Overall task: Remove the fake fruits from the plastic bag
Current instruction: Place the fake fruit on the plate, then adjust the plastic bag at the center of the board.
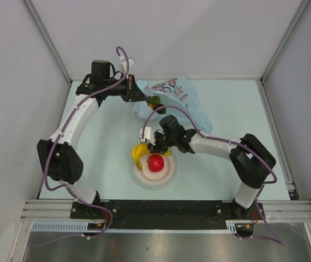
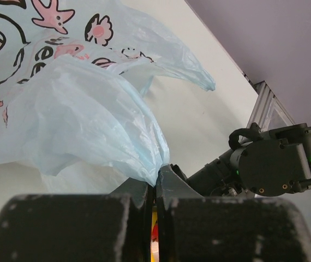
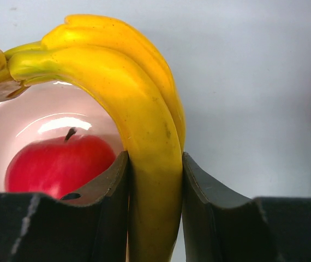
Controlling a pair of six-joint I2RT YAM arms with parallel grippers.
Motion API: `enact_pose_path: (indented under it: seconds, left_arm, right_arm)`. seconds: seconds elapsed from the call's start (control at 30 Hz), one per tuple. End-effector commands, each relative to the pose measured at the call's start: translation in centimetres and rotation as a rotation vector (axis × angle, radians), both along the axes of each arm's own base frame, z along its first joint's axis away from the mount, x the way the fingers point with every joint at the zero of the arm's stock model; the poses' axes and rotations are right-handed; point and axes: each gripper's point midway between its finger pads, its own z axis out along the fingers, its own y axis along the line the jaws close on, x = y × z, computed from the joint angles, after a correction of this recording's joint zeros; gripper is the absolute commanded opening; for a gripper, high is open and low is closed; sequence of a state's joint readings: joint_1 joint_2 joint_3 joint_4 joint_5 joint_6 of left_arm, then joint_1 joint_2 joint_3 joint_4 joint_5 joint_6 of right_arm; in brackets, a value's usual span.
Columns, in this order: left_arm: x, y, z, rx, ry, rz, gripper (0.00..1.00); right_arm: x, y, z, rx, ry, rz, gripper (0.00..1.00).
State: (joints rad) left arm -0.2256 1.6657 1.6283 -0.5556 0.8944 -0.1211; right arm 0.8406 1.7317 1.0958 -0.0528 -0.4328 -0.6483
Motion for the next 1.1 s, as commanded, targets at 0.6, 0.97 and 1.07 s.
enact_pose_path:
  seconds: [0.6, 0.97, 1.07]
  left_arm:
    - [-1.4, 1.1, 0.7, -0.008, -0.031, -0.001, 0.00]
    - [-2.0, 1.3, -0.5, 0.016, -0.024, -0.020, 0.00]
    - [-2.5, 1.6, -1.6, 0.038, -0.018, -0.021, 0.00]
  right_arm:
    - [0.7, -0.2, 5.1, 0.026, -0.123, -0.008, 0.82]
    - [4.2, -4.8, 15.2, 0.216, -0.247, -0.171, 0.82]
    - [7.1, -6.4, 16.3, 0.267, -0.249, -0.312, 0.75]
